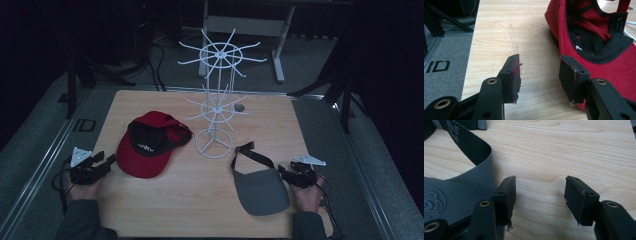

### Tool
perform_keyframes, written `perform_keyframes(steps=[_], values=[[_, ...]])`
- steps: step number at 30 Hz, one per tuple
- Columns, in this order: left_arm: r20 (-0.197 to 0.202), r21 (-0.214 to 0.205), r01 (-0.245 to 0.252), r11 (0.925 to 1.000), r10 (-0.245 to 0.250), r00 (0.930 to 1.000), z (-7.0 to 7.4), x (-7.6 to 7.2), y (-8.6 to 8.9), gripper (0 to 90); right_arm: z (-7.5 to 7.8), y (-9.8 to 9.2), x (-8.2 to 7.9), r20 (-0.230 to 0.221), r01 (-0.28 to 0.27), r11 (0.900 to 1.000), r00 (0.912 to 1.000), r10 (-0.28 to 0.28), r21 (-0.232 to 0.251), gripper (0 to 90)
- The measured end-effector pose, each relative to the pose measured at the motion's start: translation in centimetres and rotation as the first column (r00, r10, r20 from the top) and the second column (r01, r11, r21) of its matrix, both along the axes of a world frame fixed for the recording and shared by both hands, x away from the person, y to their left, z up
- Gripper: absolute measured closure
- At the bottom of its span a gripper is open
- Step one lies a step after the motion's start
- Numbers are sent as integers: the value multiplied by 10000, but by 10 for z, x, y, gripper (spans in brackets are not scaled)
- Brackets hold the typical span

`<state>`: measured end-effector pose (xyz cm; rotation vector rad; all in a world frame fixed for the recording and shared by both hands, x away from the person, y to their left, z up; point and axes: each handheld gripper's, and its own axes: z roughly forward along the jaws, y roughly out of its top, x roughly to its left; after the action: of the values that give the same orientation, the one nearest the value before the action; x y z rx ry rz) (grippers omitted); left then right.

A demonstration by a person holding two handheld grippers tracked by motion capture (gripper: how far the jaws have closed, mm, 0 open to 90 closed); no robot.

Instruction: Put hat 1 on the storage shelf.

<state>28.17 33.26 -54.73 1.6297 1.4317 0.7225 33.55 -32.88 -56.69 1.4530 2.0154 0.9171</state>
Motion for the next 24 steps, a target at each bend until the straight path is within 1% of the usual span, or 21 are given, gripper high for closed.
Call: perform_keyframes(steps=[6,10,12,13,16,17,18,19,20,22,24], values=[[16,49,-56,10000,55,10000,1,-1,0,523,0,0,0,-20,-81,10000,10000,81,-7,408],[-71,-12,81,10000,-81,9999,1,-1,0,524,0,0,0,-23,-101,9999,9999,101,-10,402],[-58,68,119,9999,-119,9999,3,-1,-1,525,0,0,0,-25,-122,9999,9999,122,-11,399],[-78,134,101,9999,-100,9999,4,-1,-1,525,0,0,0,-20,-134,9999,9999,134,-11,398],[-86,135,64,9999,-63,9999,7,-2,1,526,0,1,0,-27,-144,9999,9999,144,-15,397],[-17,56,76,10000,-76,10000,11,-2,3,526,0,1,0,-27,-156,9999,9999,156,-17,397],[-17,56,76,10000,-76,10000,11,-2,3,527,0,1,0,-27,-156,9999,9999,156,-17,397],[13,58,222,9997,-222,9998,16,-2,4,529,0,1,0,-29,-166,9999,9999,166,-17,397],[13,58,222,9997,-222,9998,16,-2,4,530,0,1,0,-29,-166,9999,9999,166,-17,397],[-82,-43,448,9990,-448,9990,20,0,4,531,0,1,-1,-34,-162,9999,9999,162,-11,397],[-196,26,687,9976,-686,9975,22,1,2,534,0,1,-1,-38,-162,9999,9999,162,-11,395]])
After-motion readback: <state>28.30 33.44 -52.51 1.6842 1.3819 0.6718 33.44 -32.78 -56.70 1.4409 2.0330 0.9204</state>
